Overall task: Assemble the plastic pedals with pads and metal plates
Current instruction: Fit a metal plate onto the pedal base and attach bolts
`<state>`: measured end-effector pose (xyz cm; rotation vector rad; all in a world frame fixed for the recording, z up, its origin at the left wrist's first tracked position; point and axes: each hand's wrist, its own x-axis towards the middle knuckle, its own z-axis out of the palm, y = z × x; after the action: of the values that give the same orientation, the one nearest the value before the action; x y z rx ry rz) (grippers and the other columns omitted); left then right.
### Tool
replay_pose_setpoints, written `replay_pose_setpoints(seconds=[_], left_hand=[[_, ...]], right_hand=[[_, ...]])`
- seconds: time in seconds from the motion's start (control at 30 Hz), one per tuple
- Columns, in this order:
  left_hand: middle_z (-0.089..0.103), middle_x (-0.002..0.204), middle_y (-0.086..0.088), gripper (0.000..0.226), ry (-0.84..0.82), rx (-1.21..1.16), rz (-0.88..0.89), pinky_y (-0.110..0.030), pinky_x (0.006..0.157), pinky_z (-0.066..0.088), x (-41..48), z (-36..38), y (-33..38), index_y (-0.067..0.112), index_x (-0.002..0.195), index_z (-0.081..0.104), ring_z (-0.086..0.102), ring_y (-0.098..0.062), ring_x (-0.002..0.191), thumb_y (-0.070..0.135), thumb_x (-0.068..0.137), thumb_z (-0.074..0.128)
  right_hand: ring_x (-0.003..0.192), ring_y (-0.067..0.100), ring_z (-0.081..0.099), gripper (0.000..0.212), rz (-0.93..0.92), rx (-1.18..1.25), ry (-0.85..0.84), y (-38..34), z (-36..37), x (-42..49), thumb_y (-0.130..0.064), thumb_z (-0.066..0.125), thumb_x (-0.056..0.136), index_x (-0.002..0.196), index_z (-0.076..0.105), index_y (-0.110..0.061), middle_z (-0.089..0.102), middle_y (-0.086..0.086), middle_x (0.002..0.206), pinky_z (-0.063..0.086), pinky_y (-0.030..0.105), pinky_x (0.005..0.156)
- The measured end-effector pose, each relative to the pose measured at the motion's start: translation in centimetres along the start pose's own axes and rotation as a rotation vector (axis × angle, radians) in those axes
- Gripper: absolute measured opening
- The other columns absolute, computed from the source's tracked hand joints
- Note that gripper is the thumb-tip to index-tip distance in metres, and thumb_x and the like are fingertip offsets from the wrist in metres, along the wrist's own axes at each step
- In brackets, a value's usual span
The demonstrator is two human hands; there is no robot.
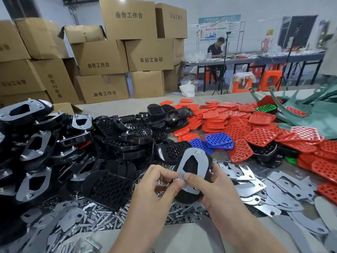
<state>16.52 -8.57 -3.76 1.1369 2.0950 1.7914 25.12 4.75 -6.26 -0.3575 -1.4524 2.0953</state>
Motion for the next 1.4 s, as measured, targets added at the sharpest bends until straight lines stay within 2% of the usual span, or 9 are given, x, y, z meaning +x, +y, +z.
replay_pose_setpoints(seconds=[0.33,0.43,0.53,0.7,0.83,0.93,1.1,1.27,1.4], left_hand=[[0.057,0.102,0.011,0.029,-0.099,0.055,0.087,-0.015,0.078,0.048,-0.13,-0.41,-0.64,0.052,0.117,0.063,0.060,-0.009,0.097,0.033,0.096,0.061],[0.059,0.099,0.014,0.022,-0.008,0.030,0.070,-0.016,0.077,0.049,-0.10,0.01,-0.66,0.051,0.106,0.061,0.060,-0.008,0.097,0.054,0.085,0.065],[0.059,0.098,0.011,0.014,0.030,0.094,0.142,-0.016,0.075,0.048,0.05,0.27,-0.74,0.042,0.092,0.064,0.061,-0.013,0.097,0.053,0.082,0.062],[0.052,0.111,0.015,0.024,-0.055,0.202,0.226,-0.012,0.074,0.047,-0.24,0.11,-1.07,0.052,0.114,0.064,0.059,-0.011,0.099,0.034,0.102,0.052],[0.055,0.109,0.019,0.021,0.029,0.178,0.187,-0.015,0.081,0.047,-0.27,0.36,-1.00,0.052,0.108,0.053,0.057,-0.006,0.107,0.064,0.090,0.055],[0.056,0.101,0.016,0.008,0.058,0.199,0.227,-0.015,0.074,0.047,-0.10,0.43,-0.81,0.045,0.092,0.058,0.060,-0.010,0.098,0.053,0.088,0.057],[0.053,0.115,0.019,0.021,-0.015,0.225,0.268,-0.008,0.074,0.043,-0.62,0.38,-0.81,0.051,0.119,0.057,0.058,-0.007,0.104,0.046,0.103,0.044],[0.055,0.104,0.014,0.007,0.032,0.183,0.235,-0.019,0.074,0.048,-0.18,0.52,-0.90,0.045,0.097,0.058,0.060,-0.010,0.099,0.049,0.091,0.057],[0.054,0.112,0.016,0.021,-0.007,0.215,0.277,-0.009,0.074,0.044,-0.58,0.33,-0.90,0.049,0.112,0.062,0.060,-0.009,0.102,0.041,0.104,0.044]], right_hand=[[0.104,0.034,0.074,0.046,-0.004,0.001,0.056,0.11,-0.18,0.02,-0.029,0.086,0.065,0.110,0.073,-0.029,0.076,0.011,0.114,0.057,0.063,0.092],[0.106,0.036,0.073,0.044,0.009,-0.008,0.042,-0.01,-0.13,-0.08,-0.028,0.084,0.068,0.110,0.072,-0.028,0.076,0.012,0.115,0.056,0.063,0.094],[0.105,0.034,0.074,0.037,0.014,-0.006,0.017,-0.20,0.06,-0.16,-0.022,0.083,0.071,0.106,0.073,-0.029,0.076,0.013,0.113,0.058,0.059,0.093],[0.104,0.039,0.073,0.033,0.022,0.031,0.042,-0.39,0.01,-0.23,-0.014,0.076,0.076,0.108,0.072,-0.020,0.076,0.017,0.111,0.056,0.064,0.093],[0.103,0.035,0.074,0.032,0.025,0.027,0.005,-0.41,0.06,-0.42,-0.015,0.079,0.079,0.109,0.073,-0.021,0.076,0.016,0.113,0.060,0.050,0.086],[0.103,0.033,0.074,0.031,0.026,0.033,-0.025,-0.40,0.03,-0.47,-0.017,0.080,0.080,0.110,0.073,-0.022,0.076,0.015,0.114,0.060,0.049,0.086],[0.106,0.034,0.073,0.031,0.013,0.076,-0.032,-0.51,-0.15,-0.39,-0.014,0.077,0.082,0.112,0.073,-0.019,0.075,0.017,0.115,0.060,0.053,0.088],[0.106,0.036,0.073,0.039,0.024,0.060,-0.040,-0.58,-0.12,-0.50,-0.011,0.077,0.083,0.120,0.066,-0.011,0.074,0.019,0.116,0.060,0.051,0.088],[0.106,0.035,0.073,0.036,0.022,0.077,-0.034,-0.64,-0.20,-0.46,-0.012,0.078,0.081,0.115,0.070,-0.015,0.075,0.018,0.114,0.061,0.050,0.087]])
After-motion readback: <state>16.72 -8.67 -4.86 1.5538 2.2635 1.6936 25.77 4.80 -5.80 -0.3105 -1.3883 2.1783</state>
